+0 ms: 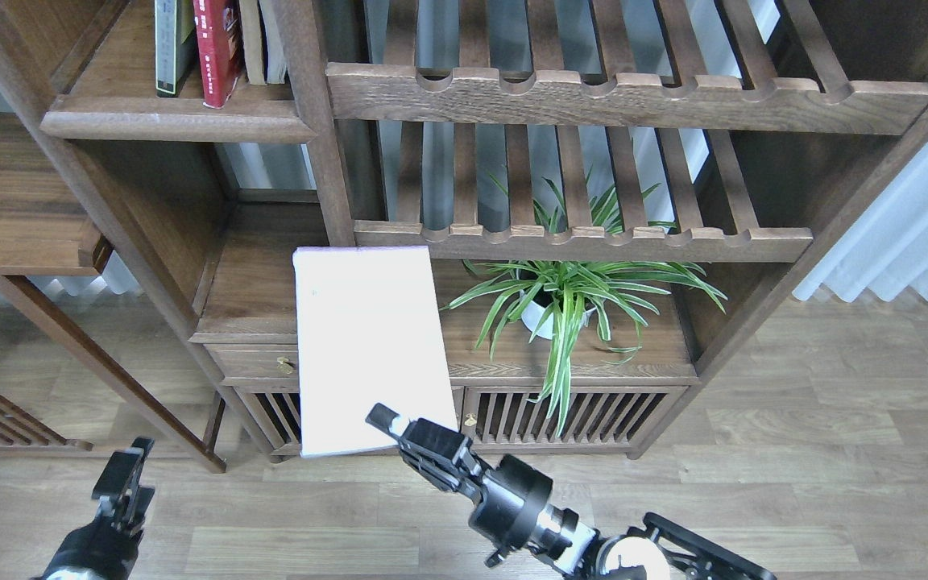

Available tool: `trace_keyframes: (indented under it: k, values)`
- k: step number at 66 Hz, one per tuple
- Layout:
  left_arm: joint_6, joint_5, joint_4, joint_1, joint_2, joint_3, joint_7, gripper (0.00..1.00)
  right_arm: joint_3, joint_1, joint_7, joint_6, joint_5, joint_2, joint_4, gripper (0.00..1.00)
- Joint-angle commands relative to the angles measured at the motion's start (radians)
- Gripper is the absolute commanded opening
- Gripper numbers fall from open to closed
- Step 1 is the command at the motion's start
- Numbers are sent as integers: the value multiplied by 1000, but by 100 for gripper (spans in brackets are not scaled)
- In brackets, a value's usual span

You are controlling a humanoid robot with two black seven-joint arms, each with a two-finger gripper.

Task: Organize books on shelf
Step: 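Pull the white book down toward the left gripper, then grasp the white book's edge with the left gripper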

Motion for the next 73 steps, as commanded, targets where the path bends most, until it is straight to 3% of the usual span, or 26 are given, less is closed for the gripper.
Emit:
trace_keyframes:
  k: [1, 10, 16, 43, 73]
  values:
    - [0, -33, -62, -27, 82, 53, -3, 98, 8, 3, -61, 0, -2, 2, -78, 4]
    - [0, -33, -177, -27, 98, 53, -3, 98, 11, 5, -130, 0, -4, 8, -144, 4]
    - [0, -32, -236, -27, 98, 60, -2, 98, 8, 3, -149, 0, -2, 13, -153, 4]
    - [0, 36, -271, -26, 58, 214, 2, 98, -3, -1, -158, 0, 1, 111, -147, 5]
    - [0, 131, -254, -38, -72, 244, 9, 93, -4, -29, -160, 0, -25, 132, -150, 5]
